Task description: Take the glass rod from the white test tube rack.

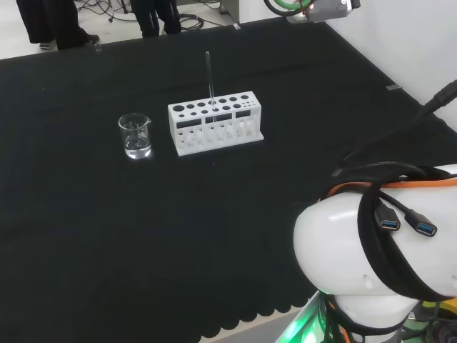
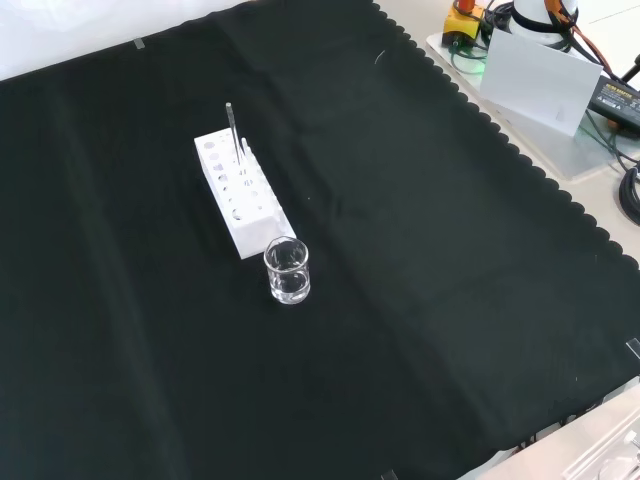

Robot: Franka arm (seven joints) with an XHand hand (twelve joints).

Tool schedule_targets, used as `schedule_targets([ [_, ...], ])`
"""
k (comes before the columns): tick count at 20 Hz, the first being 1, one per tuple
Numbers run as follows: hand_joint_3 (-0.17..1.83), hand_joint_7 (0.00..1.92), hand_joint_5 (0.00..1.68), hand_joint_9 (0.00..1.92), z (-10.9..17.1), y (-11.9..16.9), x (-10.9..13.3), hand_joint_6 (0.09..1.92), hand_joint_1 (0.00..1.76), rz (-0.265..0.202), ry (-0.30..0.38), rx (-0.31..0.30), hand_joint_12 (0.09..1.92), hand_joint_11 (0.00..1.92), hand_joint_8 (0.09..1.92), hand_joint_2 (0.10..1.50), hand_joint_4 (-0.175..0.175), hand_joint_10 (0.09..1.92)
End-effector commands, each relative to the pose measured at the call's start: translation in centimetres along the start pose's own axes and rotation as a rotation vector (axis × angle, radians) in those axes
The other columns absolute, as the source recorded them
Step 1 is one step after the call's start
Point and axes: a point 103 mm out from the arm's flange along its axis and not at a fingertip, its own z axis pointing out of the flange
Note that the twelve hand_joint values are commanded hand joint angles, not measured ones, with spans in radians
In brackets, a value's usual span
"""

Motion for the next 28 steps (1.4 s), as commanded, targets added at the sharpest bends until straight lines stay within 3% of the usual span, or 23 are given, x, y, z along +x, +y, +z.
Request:
schedule_targets([
  [1,0.63,0.0,0.0,0.0,0.1,0.0,-0.1,0.09,0.61,0.004,-0.008,-0.006,1.03,0.0,0.31,0.77,-0.084,0.53],
  [8,0.52,0.0,0.0,0.0,0.0,0.1,-0.4,0.09,0.61,0.013,-0.009,-0.009,1.03,0.0,0.29,0.82,-0.087,0.51],
  [10,0.51,0.0,0.0,0.0,0.0,0.0,-0.4,0.09,0.61,0.002,0.007,-0.036,1.03,0.0,0.29,0.83,-0.087,0.52],
  [13,0.47,0.0,0.06,0.01,-0.2,0.1,0.0,0.09,0.61,-0.027,0.019,-0.056,1.11,0.0,0.5,0.85,-0.103,0.7],
  [15,0.46,0.0,0.11,0.02,-0.2,0.6,0.3,0.09,0.61,-0.04,0.009,-0.027,1.21,0.0,0.61,0.85,-0.112,0.78],
  [21,0.48,0.02,0.22,0.06,1.7,3.7,0.4,0.09,0.62,-0.092,0.009,0.031,1.37,0.0,0.73,0.85,-0.13,0.83],
  [28,0.48,0.05,0.32,0.1,2.1,8.9,0.3,0.09,0.62,-0.115,0.02,0.023,1.39,0.0,0.75,0.86,-0.134,0.84],
])
